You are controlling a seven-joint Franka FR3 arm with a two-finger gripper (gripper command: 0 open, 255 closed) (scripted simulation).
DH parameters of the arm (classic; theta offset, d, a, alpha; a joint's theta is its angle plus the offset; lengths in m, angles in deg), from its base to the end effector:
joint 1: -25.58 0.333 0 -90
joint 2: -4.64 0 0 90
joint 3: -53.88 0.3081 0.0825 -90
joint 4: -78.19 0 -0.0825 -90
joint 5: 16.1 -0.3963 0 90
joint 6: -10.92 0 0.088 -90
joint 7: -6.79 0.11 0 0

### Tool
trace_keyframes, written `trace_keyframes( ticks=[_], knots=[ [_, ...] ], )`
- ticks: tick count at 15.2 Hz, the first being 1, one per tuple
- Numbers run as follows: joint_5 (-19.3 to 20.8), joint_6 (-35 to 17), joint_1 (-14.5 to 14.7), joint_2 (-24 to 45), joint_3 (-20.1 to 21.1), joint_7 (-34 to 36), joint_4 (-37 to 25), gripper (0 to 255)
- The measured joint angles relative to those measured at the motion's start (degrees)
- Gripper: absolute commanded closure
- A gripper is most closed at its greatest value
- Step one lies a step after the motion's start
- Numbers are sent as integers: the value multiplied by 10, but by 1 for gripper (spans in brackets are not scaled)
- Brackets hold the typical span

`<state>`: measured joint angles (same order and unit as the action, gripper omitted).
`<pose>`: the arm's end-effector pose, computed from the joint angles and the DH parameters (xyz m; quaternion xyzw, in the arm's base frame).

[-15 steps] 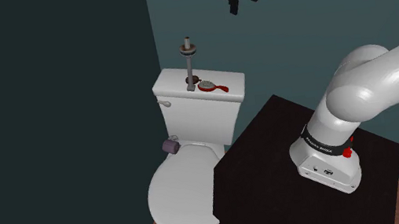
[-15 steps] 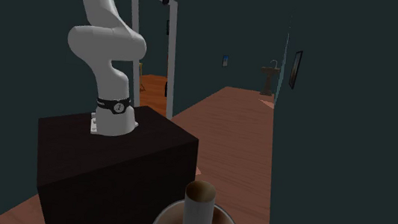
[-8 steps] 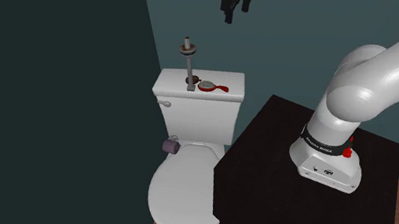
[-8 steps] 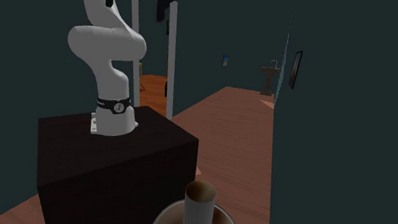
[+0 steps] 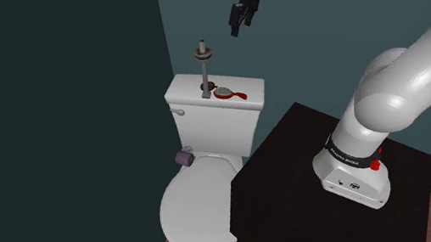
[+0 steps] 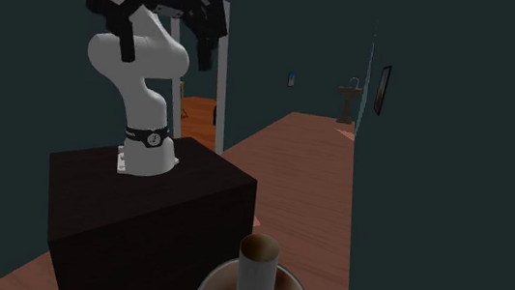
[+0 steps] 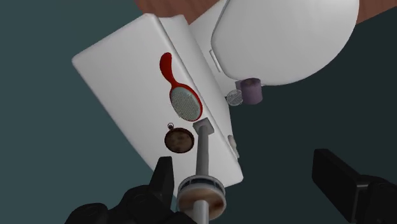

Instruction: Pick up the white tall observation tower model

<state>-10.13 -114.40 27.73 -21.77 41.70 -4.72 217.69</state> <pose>0.4366 -0.0849 0.4724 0.9937 0.0444 0.1016 0.0168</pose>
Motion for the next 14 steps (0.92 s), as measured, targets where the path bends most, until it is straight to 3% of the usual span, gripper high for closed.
trace_keyframes(
  ticks=[6,11,14],
  knots=[
    [-75,-113,37,128,-67,-134,-36,0],
    [-198,-164,64,251,-103,-280,-105,0],
    [-288,-175,58,329,-102,-377,-159,0]
  ],
)
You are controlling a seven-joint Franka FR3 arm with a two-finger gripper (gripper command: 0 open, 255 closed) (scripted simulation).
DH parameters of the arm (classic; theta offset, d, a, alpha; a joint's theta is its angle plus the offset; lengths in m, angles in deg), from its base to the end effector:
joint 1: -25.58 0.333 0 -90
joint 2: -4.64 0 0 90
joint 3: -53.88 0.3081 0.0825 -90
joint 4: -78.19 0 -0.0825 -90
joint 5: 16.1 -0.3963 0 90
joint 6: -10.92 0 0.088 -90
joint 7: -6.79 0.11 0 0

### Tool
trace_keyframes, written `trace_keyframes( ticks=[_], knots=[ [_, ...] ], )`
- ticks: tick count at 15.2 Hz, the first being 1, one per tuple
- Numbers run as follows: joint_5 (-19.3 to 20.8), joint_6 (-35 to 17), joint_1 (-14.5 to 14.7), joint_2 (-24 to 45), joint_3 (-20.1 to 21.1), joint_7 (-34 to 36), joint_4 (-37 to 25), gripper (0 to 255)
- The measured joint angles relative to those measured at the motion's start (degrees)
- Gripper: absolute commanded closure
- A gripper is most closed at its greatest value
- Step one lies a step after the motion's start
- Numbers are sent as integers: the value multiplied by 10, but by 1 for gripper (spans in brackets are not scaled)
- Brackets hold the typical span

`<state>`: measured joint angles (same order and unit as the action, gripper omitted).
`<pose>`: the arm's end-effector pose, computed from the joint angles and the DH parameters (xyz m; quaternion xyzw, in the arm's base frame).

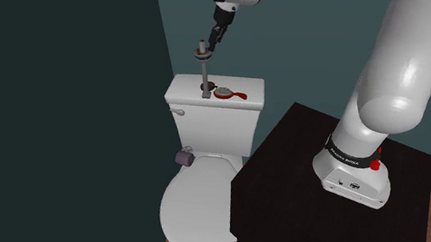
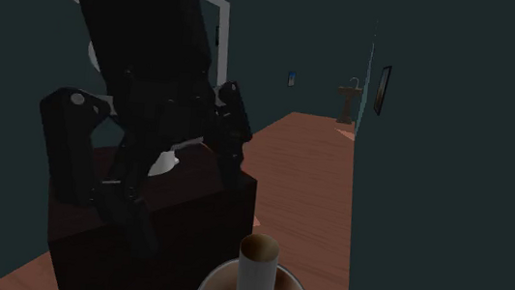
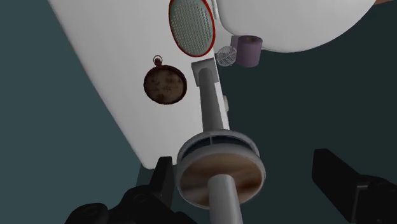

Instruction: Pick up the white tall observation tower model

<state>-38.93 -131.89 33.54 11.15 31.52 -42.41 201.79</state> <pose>0.5647 -0.1441 0.3543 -0.9736 -0.1591 -0.1593 0.0378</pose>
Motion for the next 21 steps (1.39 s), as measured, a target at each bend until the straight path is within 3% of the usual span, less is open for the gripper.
trace_keyframes(
  ticks=[4,11,12,21],
  knots=[
    [-77,1,-21,71,19,-84,-59,0],
    [-124,-32,-32,113,38,-126,-60,0],
    [-126,-33,-33,114,39,-129,-59,255],
    [-128,-36,-34,114,39,-131,-58,255]
  ],
)
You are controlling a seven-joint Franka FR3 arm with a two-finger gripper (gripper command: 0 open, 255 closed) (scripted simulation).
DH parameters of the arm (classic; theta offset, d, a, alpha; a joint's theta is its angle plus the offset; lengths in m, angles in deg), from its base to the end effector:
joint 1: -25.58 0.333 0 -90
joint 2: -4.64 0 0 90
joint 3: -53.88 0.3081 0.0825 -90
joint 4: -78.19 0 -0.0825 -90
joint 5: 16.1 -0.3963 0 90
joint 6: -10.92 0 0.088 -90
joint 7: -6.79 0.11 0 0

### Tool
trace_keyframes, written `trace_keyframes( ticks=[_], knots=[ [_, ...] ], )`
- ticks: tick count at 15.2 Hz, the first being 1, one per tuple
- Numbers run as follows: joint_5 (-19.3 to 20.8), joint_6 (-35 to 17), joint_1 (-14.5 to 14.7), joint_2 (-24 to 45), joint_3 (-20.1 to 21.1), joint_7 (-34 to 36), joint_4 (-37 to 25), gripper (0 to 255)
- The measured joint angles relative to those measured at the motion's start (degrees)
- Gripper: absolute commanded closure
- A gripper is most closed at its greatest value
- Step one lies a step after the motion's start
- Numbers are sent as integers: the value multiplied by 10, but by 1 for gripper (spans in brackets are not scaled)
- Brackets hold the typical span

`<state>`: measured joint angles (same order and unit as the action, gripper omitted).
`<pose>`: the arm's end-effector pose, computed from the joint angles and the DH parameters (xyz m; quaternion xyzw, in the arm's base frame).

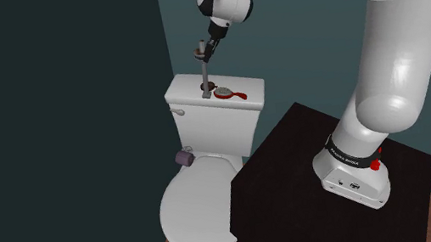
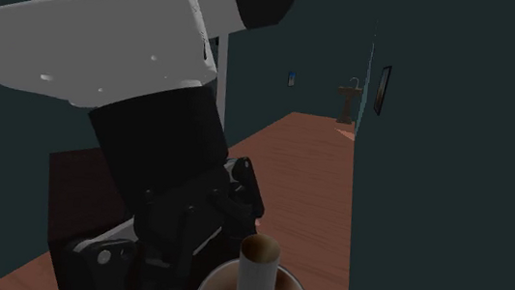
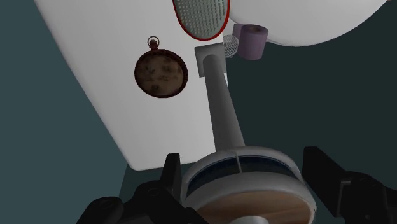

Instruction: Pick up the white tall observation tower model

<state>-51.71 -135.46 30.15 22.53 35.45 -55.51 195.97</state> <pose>0.5967 -0.1496 0.2918 -0.9650 -0.1881 -0.1753 0.0514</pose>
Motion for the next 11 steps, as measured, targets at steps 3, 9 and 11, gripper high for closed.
trace_keyframes(
  ticks=[3,9,11],
  knots=[
    [7,6,2,-5,-3,6,-1,255],
    [40,36,10,-32,-16,37,-9,255],
    [52,46,13,-43,-20,47,-10,255]
  ],
)
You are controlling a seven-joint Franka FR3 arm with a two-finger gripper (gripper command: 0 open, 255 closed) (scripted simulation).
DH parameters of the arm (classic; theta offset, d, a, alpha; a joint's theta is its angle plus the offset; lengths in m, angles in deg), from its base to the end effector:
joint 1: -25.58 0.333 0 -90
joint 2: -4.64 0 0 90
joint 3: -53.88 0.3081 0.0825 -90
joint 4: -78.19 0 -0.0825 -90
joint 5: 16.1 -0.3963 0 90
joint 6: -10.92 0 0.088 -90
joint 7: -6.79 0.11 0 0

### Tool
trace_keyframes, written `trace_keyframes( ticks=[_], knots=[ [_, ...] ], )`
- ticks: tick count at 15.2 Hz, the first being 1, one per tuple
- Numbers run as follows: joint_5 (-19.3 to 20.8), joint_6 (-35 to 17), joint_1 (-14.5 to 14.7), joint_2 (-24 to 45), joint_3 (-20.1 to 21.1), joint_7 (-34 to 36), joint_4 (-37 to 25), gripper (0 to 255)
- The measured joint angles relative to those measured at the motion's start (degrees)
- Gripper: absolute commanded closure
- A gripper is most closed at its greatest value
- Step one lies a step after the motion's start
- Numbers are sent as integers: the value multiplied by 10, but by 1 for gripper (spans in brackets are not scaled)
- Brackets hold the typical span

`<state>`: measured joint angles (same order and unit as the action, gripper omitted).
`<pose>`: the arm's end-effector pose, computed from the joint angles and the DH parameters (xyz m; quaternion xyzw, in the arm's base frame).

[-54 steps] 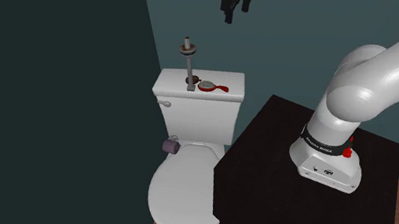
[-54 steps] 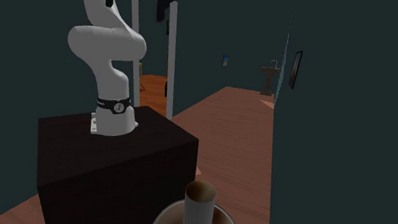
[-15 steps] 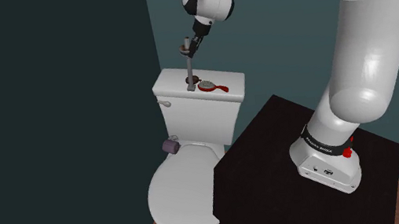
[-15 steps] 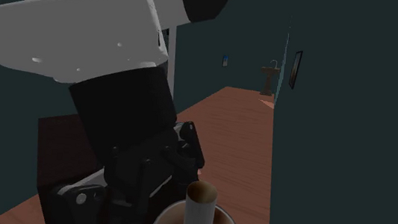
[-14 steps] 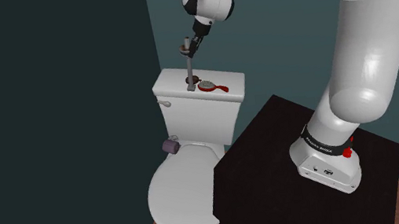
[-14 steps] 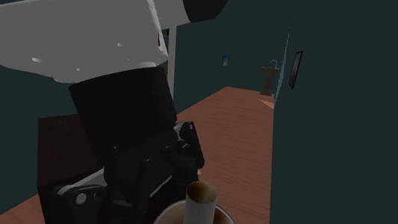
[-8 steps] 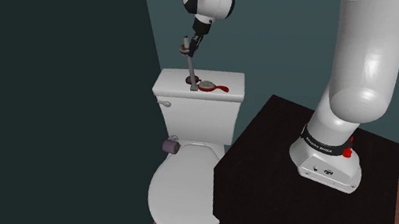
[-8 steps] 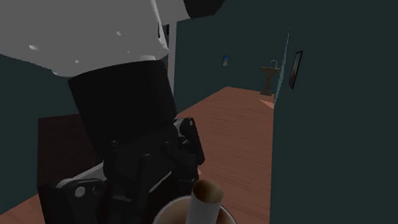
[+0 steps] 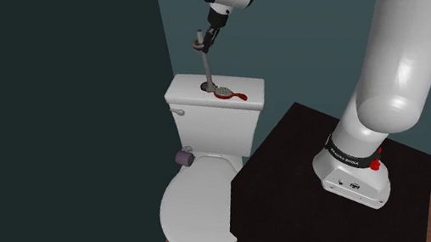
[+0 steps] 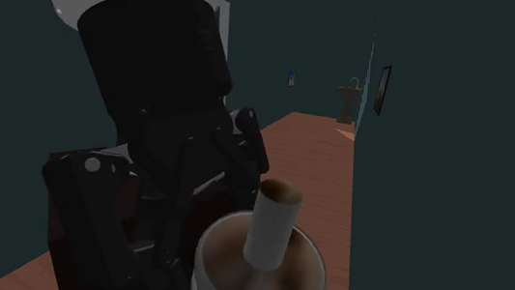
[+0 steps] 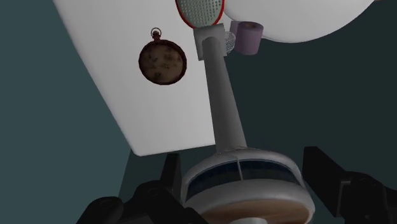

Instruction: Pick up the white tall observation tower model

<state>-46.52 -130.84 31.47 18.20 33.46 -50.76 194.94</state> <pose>0.5977 -0.1492 0.3381 -0.9652 -0.1883 -0.1741 0.0521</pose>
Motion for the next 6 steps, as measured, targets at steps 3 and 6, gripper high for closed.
trace_keyframes(
  ticks=[3,6],
  knots=[
    [16,18,3,-11,-5,15,-10,255],
    [28,32,5,-21,-9,26,-16,255]
  ],
)
